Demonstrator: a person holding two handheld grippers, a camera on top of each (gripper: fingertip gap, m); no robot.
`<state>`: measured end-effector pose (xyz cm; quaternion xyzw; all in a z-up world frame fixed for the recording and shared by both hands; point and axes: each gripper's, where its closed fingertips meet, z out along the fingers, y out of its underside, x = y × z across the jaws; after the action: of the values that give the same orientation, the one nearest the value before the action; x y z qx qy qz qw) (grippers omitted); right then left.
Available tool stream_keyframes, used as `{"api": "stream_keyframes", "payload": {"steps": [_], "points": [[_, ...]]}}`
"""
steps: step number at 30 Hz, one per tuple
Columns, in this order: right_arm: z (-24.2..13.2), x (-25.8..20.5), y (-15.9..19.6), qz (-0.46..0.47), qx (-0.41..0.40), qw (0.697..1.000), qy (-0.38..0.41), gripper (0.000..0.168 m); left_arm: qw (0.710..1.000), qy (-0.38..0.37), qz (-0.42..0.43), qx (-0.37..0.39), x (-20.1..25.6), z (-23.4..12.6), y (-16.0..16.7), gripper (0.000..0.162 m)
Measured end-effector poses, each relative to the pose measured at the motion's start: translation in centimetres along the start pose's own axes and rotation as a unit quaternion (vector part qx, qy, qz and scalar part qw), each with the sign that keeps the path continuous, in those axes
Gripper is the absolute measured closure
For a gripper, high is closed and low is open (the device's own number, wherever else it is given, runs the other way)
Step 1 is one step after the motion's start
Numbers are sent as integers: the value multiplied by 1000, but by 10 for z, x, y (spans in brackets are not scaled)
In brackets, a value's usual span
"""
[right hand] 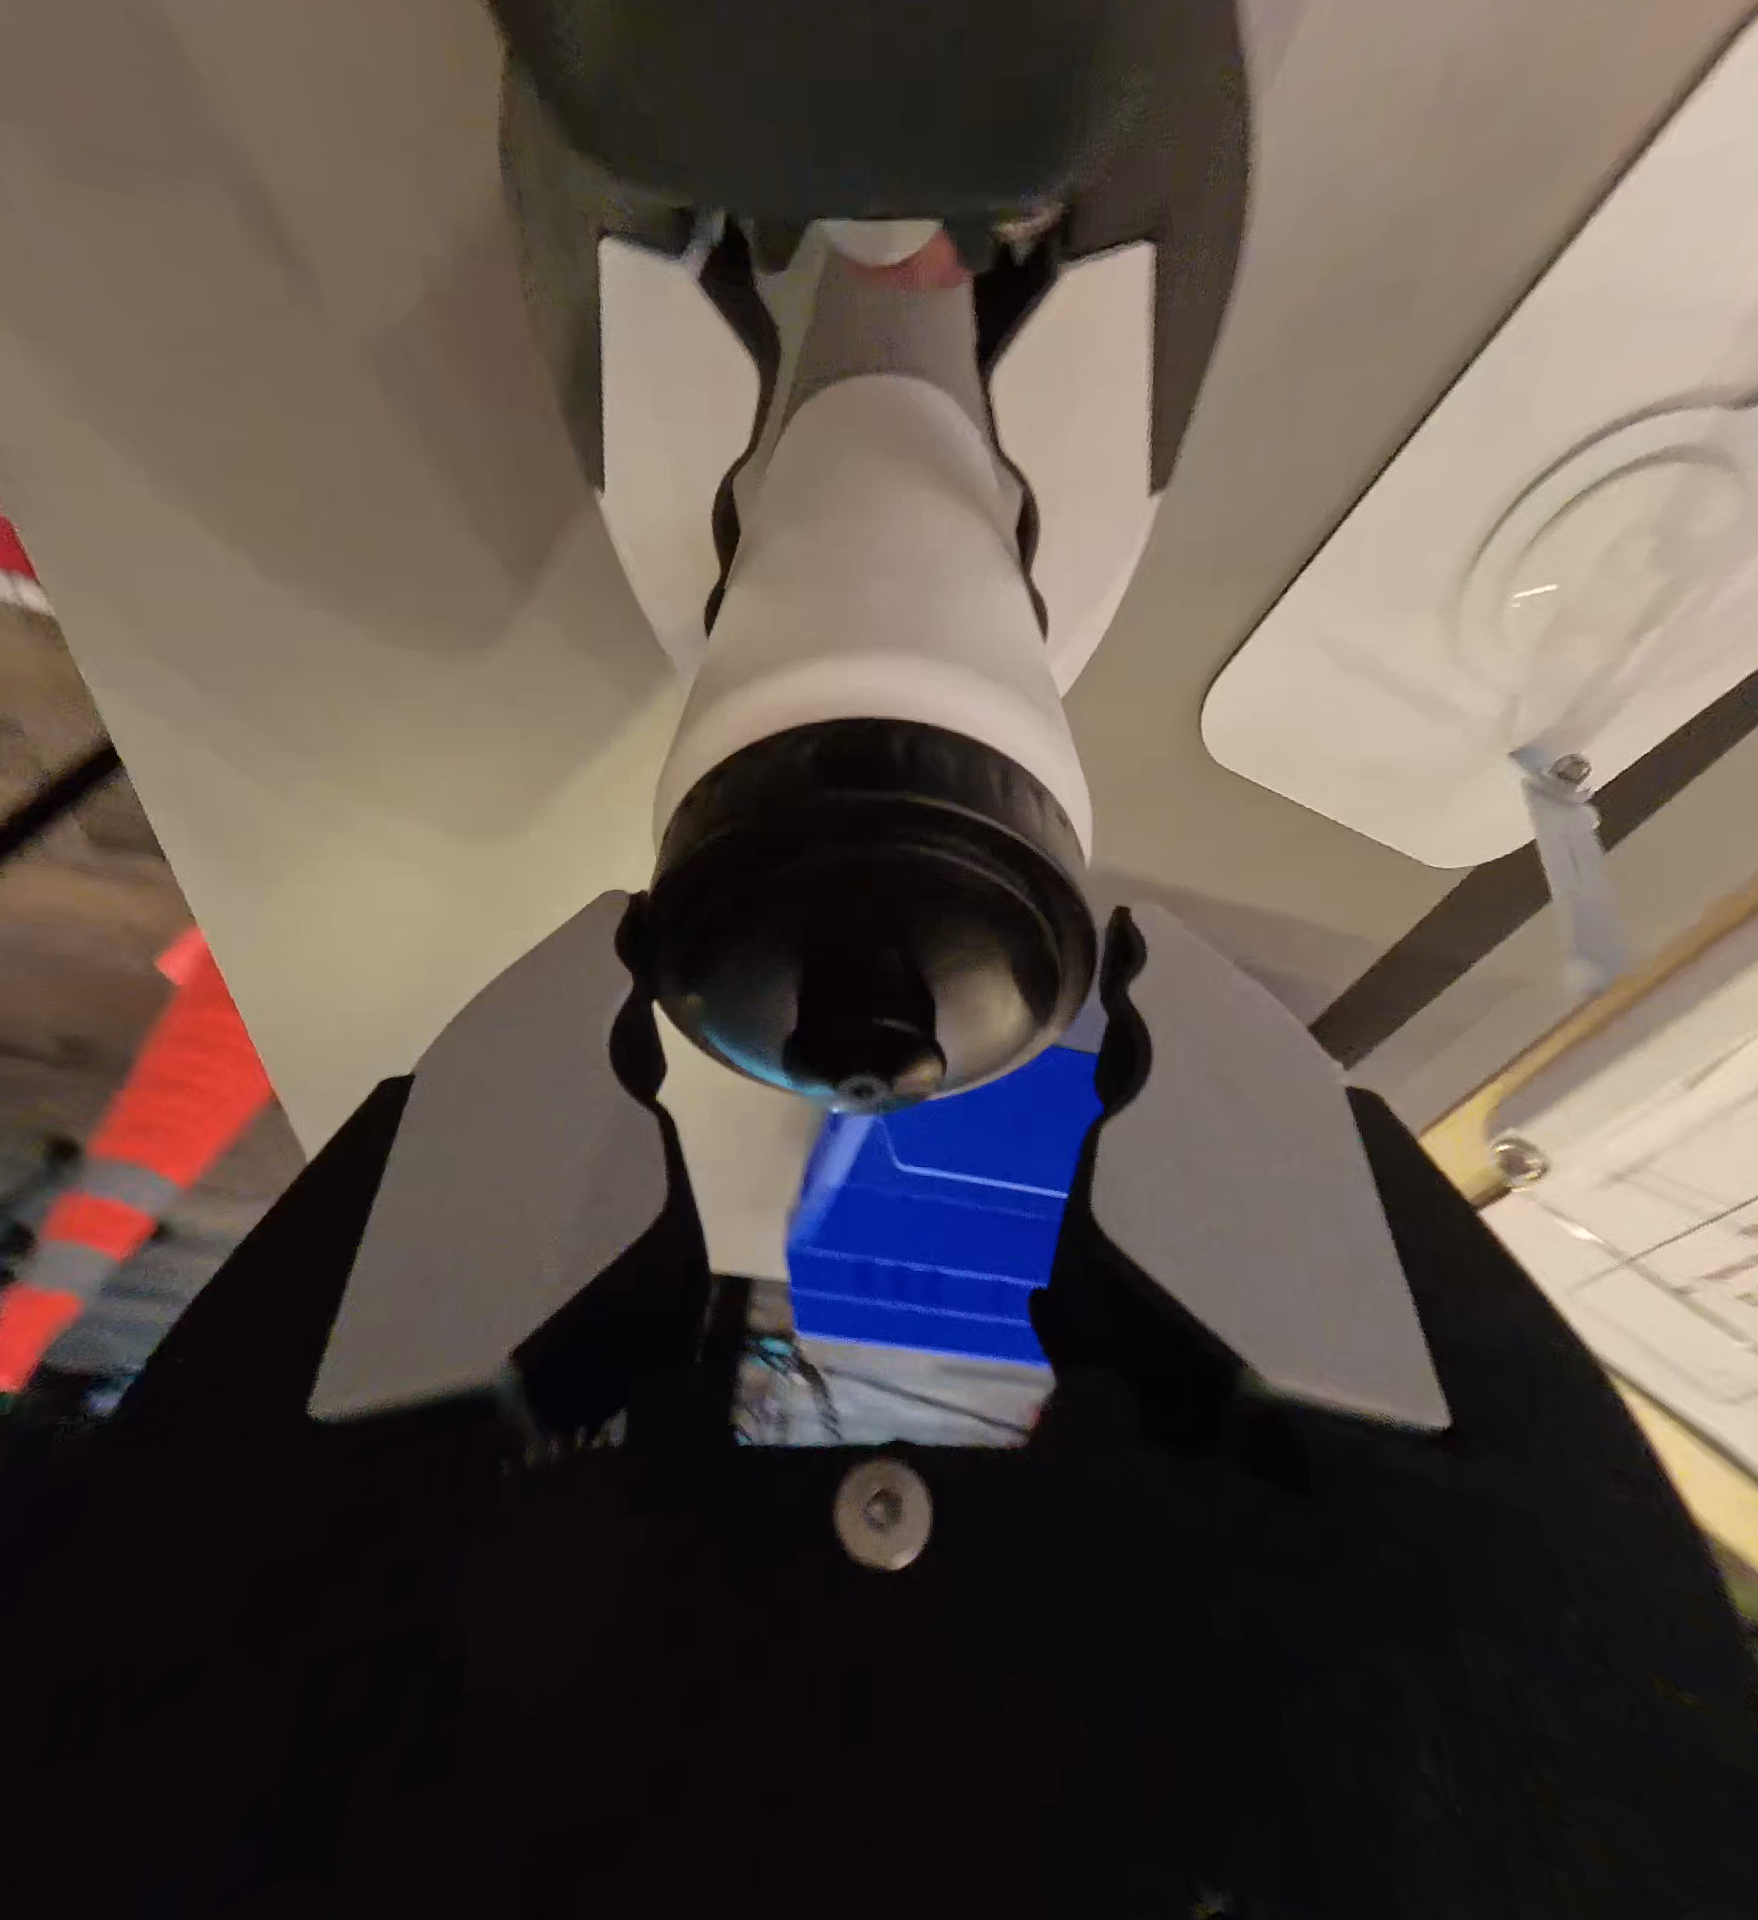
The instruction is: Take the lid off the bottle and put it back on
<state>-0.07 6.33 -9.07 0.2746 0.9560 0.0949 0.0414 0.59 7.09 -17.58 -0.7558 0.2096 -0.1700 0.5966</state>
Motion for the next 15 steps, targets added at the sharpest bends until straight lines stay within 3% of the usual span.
{"api": "stream_keyframes", "payload": {"steps": [5,8,15], "points": [[0,-5,-1,90,75,992,-39,91,1000,1,-2,2,0,0,0,77],[1,-5,-1,88,85,992,-36,91,1000,1,-2,3,0,0,0,77],[2,4,8,-52,-45,996,59,92,1000,1,-2,3,0,0,0,77]]}}
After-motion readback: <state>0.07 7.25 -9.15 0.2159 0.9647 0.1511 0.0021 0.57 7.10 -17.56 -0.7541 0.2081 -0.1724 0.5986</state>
